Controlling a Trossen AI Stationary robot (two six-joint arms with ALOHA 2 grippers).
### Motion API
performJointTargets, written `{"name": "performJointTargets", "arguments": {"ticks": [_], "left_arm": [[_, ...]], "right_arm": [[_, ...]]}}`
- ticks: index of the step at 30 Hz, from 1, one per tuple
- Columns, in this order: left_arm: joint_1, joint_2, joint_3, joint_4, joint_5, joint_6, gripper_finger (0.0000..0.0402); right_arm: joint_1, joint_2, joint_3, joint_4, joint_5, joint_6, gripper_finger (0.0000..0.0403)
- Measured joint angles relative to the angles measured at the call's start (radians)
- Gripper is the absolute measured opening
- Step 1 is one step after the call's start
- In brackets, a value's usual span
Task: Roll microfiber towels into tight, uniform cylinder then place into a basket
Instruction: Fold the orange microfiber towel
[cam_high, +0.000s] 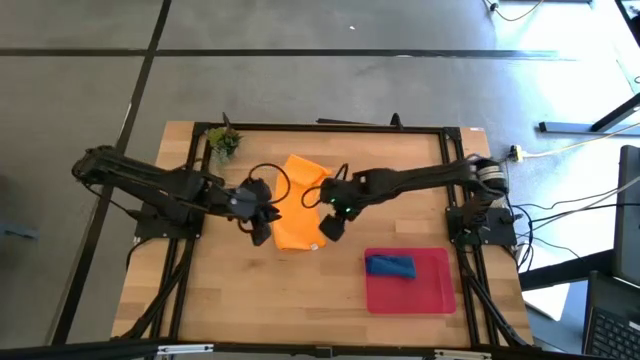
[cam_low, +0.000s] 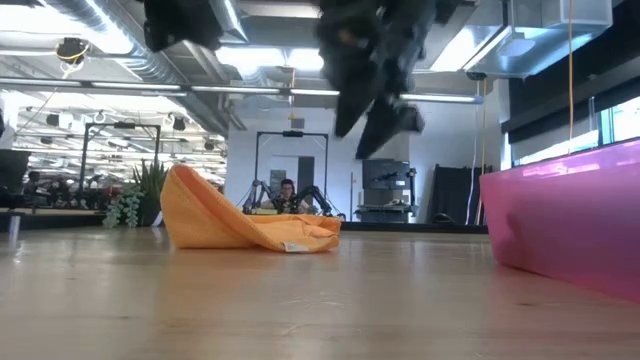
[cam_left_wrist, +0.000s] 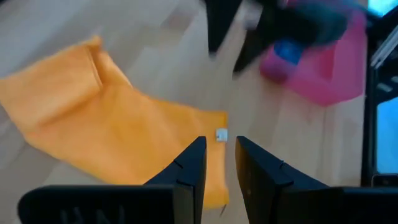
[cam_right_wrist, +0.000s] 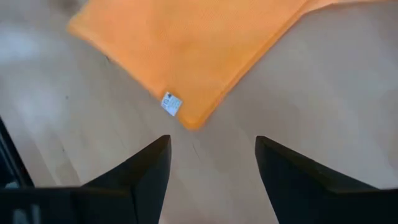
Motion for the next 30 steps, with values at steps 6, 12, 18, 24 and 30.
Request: {"name": "performJointTargets", "arguments": {"ticks": [6, 12, 18, 24, 30], "left_arm": [[-0.010, -0.070, 0.000, 0.001, -0.015, 0.047, 0.0076], [-0.009, -0.086, 0.000, 0.002, -0.019, 0.081, 0.0076], [-0.009, -0.086, 0.000, 0.000, -0.019, 0.081, 0.0076], [-0.009, -0.086, 0.000, 0.000, -0.019, 0.082, 0.0076], [-0.009, -0.086, 0.000, 0.000, -0.019, 0.083, 0.0076]], "right_arm": [[0.019, 0.128, 0.000, 0.068, -0.032, 0.070, 0.0234], [0.023, 0.196, 0.001, 0.128, -0.061, 0.147, 0.0234], [0.034, 0.255, 0.001, 0.192, -0.080, 0.158, 0.0234], [0.044, 0.268, 0.003, 0.199, -0.058, 0.110, 0.0196], [0.045, 0.271, 0.002, 0.197, 0.000, 0.052, 0.0082]]}}
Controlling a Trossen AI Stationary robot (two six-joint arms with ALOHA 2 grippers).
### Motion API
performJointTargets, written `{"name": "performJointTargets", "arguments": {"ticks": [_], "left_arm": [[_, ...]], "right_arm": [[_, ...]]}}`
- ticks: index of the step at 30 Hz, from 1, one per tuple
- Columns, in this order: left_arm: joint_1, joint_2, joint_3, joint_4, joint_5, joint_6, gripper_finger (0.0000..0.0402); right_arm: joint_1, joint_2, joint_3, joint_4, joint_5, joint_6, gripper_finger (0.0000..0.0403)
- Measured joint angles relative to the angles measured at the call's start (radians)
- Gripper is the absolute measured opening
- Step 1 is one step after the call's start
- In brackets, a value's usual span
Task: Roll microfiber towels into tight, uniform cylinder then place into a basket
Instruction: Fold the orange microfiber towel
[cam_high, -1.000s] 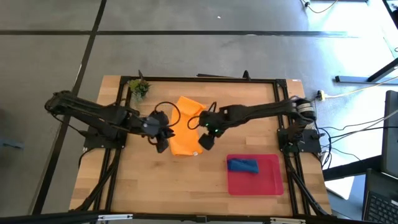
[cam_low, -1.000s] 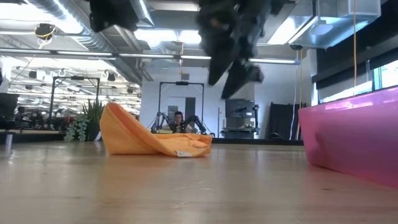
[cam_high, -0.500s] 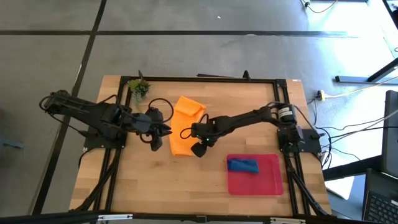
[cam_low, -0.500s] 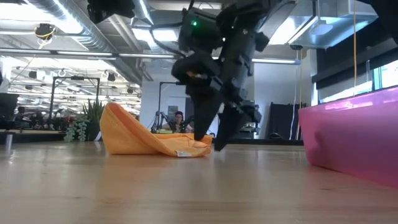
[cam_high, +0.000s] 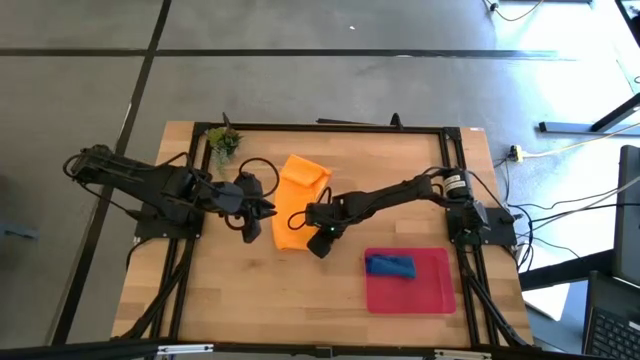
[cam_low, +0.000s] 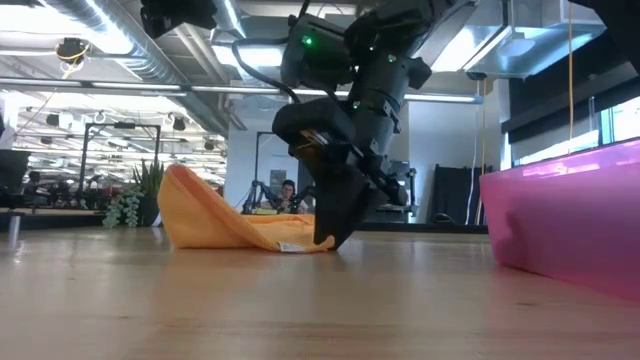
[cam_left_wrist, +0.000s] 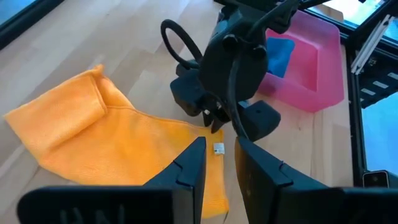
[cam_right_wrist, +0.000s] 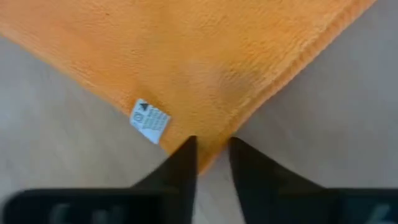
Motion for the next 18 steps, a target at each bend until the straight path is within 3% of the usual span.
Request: {"name": "performJointTargets", "arguments": {"ticks": [4, 11, 18], "left_arm": [[0.000, 0.000, 0.000, 0.000, 0.000, 0.015, 0.0076], [0.000, 0.000, 0.000, 0.000, 0.000, 0.048, 0.0076], [0.000, 0.000, 0.000, -0.001, 0.000, 0.050, 0.0076]], "right_arm": [[0.000, 0.003, -0.001, 0.020, 0.021, -0.049, 0.0010], [-0.008, -0.007, -0.001, 0.001, 0.047, -0.087, 0.0004], [-0.030, -0.120, -0.001, -0.045, 0.093, -0.128, 0.0003]]}}
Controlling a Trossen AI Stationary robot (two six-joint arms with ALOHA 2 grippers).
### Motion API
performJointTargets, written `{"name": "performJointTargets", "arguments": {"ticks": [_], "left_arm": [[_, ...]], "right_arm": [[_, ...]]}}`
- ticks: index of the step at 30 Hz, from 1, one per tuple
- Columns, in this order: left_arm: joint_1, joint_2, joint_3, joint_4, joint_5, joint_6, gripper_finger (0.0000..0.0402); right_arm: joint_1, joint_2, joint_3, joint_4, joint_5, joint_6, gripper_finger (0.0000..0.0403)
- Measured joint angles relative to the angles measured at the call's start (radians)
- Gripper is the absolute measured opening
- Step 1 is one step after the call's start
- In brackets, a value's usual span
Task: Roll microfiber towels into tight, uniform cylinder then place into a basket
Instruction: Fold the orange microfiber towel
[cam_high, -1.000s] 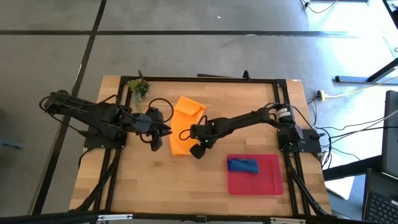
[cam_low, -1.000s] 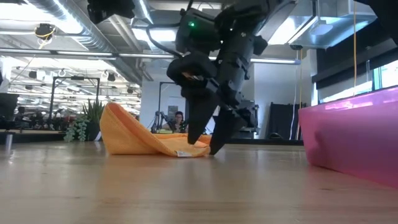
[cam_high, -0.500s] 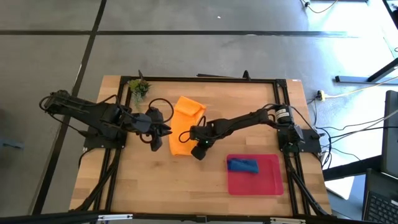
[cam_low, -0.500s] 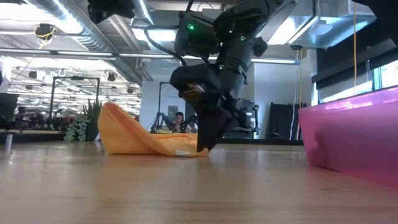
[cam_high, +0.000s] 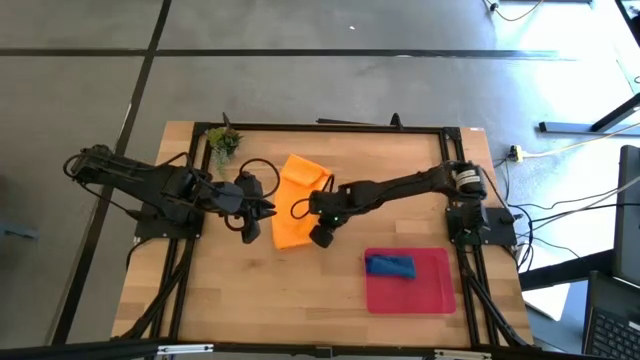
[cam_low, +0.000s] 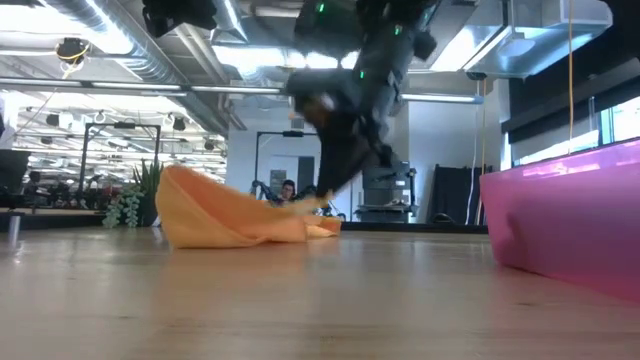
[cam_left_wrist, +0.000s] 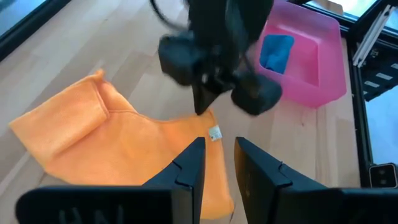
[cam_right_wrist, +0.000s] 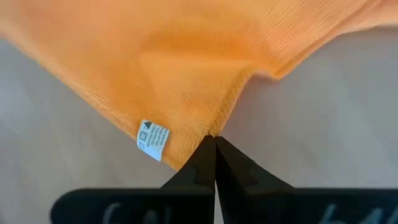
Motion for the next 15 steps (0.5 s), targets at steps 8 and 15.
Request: {"name": "performJointTargets", "arguments": {"ticks": [8, 15], "left_arm": [[0.000, 0.000, 0.000, -0.007, 0.000, -0.001, 0.0076], [0.000, 0.000, 0.000, -0.007, 0.000, -0.023, 0.0076]], "right_arm": [[-0.006, -0.071, 0.007, 0.220, -0.014, -0.066, 0.0002], [-0.025, 0.007, 0.119, 0.330, -0.050, -0.156, 0.0001]]}}
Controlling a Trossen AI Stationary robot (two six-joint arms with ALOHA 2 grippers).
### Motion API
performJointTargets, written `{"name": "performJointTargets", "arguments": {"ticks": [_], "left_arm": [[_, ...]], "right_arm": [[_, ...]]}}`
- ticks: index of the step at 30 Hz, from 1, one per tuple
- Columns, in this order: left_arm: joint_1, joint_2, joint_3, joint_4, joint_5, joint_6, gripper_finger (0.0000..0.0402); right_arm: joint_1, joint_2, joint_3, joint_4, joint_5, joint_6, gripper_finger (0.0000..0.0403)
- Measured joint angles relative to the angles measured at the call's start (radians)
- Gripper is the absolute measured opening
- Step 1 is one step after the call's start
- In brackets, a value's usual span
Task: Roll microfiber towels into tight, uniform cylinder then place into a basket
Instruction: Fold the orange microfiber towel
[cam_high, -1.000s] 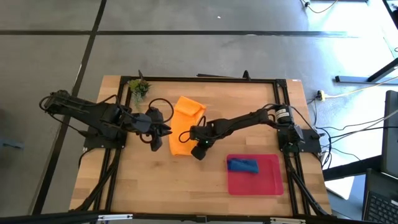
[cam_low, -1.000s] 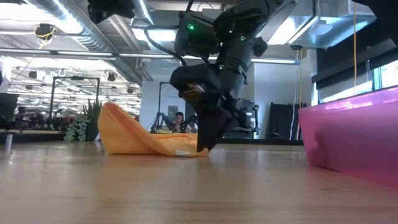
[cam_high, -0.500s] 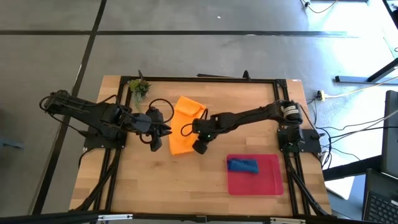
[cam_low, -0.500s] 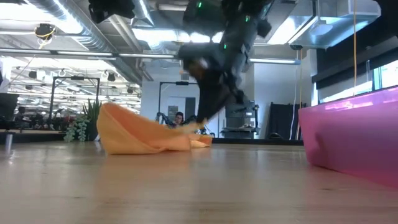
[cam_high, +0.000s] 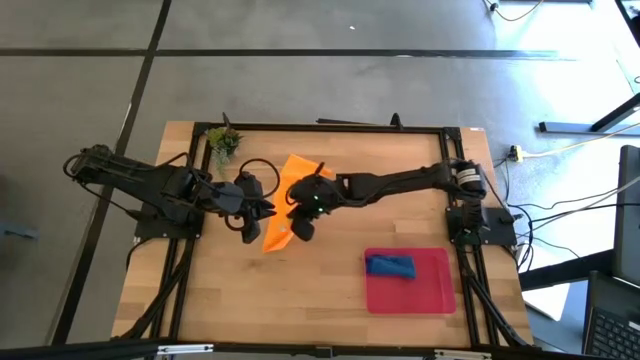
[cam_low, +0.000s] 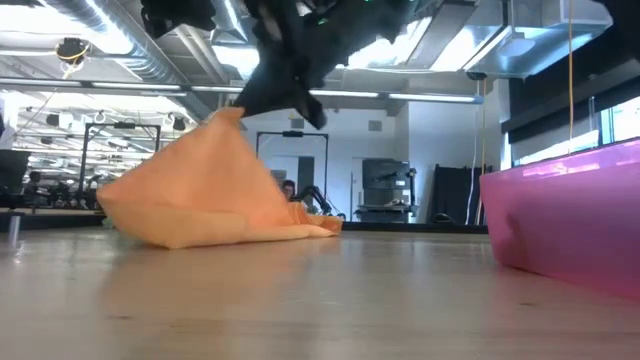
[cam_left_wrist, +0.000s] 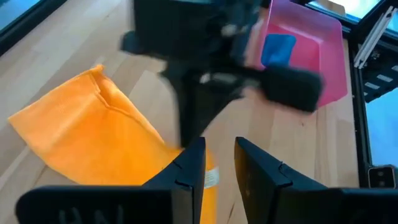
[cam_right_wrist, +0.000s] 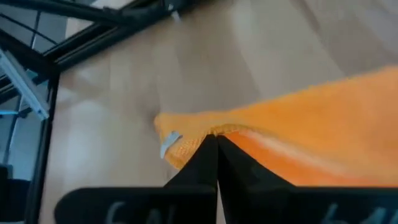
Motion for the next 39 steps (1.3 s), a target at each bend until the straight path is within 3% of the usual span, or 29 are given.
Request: {"name": "performJointTargets", "arguments": {"ticks": [13, 20, 29, 39], "left_arm": [[-0.017, -0.004, 0.000, -0.001, 0.016, -0.016, 0.0076], [-0.052, -0.037, 0.000, 0.000, 0.016, -0.038, 0.0076], [-0.084, -0.062, 0.000, -0.003, 0.017, -0.034, 0.0076], [-0.086, -0.077, 0.000, -0.033, 0.016, -0.030, 0.0076]], "right_arm": [[-0.034, 0.324, 0.426, -0.062, -0.182, -0.164, 0.0001], [-0.034, 0.464, 0.647, -0.150, -0.207, -0.206, 0.0008], [-0.038, 0.491, 0.686, -0.145, -0.208, -0.205, 0.0058], [-0.059, 0.491, 0.687, -0.146, -0.217, -0.206, 0.0157]]}}
